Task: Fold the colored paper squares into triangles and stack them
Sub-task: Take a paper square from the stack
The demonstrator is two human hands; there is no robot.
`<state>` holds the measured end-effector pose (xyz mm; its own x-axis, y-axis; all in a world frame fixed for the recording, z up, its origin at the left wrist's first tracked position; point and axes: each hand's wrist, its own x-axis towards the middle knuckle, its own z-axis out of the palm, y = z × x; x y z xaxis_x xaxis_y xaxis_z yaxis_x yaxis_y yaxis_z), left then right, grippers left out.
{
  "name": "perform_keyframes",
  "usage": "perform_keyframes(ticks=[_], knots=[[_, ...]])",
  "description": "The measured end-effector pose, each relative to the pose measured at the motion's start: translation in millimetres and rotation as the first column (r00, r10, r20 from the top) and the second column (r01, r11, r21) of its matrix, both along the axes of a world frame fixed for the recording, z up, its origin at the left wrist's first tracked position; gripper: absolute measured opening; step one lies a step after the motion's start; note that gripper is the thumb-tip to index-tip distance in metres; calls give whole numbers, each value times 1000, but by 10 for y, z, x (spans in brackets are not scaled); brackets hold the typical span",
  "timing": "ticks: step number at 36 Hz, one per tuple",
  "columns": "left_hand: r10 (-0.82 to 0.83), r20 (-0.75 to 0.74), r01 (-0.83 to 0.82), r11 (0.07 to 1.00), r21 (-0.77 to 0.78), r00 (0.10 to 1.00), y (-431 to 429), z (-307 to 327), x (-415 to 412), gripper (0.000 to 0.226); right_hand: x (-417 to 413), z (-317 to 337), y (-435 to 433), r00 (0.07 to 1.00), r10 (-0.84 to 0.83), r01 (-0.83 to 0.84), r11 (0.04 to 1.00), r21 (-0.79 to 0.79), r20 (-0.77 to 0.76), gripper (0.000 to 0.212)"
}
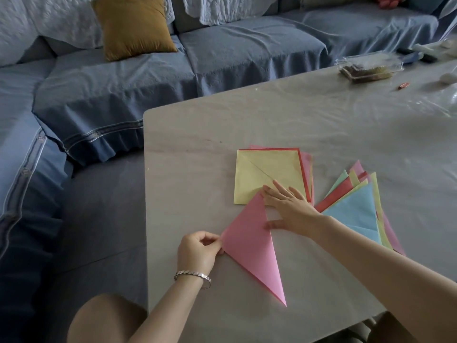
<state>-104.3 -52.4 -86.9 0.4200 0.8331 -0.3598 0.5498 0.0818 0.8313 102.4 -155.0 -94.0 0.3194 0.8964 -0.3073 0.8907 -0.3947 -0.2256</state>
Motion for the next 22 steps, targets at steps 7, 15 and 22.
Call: perform_keyframes(ticks=[7, 15, 22], knots=[[-5, -19, 5, 1000, 13, 1000, 11, -7, -4, 18, -190, 34, -236, 998, 60, -60, 998, -35, -19, 113], [-2, -2, 2, 1000, 16, 1000, 3, -8, -10, 18, -435, 11, -512, 990, 117, -122, 990, -74, -75, 127], [-9, 14, 9, 999, 31, 1000, -12, -8, -20, 20, -597, 38, -649, 983, 145, -155, 984, -91, -109, 130]])
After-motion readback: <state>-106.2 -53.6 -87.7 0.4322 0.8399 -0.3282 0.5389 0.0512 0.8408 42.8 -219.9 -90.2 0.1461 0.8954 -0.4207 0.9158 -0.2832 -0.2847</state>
